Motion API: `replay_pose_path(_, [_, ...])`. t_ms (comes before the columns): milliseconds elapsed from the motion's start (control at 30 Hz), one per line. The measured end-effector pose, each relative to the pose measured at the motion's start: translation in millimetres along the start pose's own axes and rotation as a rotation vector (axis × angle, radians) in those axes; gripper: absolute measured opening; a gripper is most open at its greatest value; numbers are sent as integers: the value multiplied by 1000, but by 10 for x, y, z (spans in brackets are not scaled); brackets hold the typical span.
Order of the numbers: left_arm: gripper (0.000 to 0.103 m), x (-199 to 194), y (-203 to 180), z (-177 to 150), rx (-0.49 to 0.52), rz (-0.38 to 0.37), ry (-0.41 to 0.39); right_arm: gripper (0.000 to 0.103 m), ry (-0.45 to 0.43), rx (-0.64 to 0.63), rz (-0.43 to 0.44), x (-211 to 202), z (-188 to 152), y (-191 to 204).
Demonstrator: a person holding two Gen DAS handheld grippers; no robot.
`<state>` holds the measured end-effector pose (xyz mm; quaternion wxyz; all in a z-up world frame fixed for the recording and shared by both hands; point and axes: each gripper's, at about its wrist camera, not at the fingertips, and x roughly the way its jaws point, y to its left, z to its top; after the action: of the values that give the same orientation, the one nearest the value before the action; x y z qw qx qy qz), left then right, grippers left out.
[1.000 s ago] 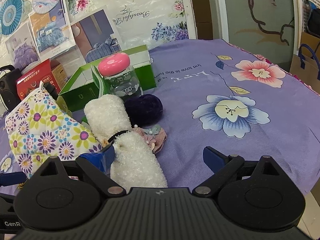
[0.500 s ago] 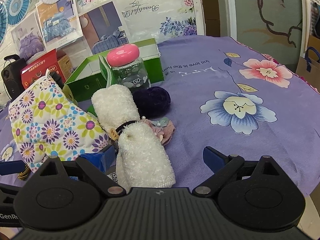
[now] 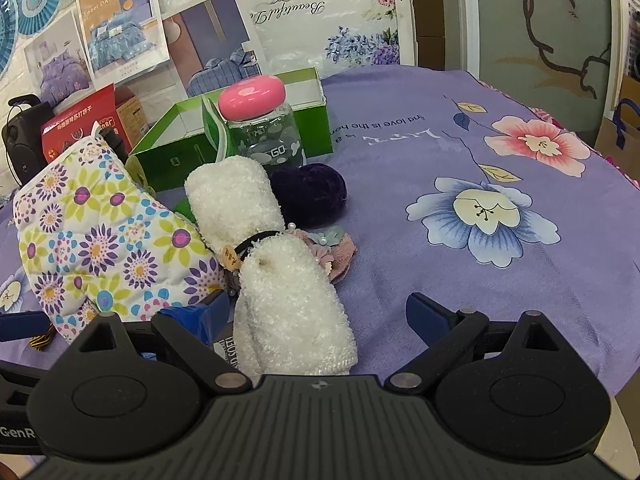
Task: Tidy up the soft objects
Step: 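Close the left gripper on the white towel roll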
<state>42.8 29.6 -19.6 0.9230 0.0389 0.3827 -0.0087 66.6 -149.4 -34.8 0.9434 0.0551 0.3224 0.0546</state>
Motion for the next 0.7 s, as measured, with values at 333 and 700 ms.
replay_pose_path(333, [103,-6,18,0,-2,5,-2,83,-31,14,-51,-94,37,-59])
replay_pose_path(700, [103,-161,226,-218,23,51,12,83,-31,-10,-13,-90,-79,-79])
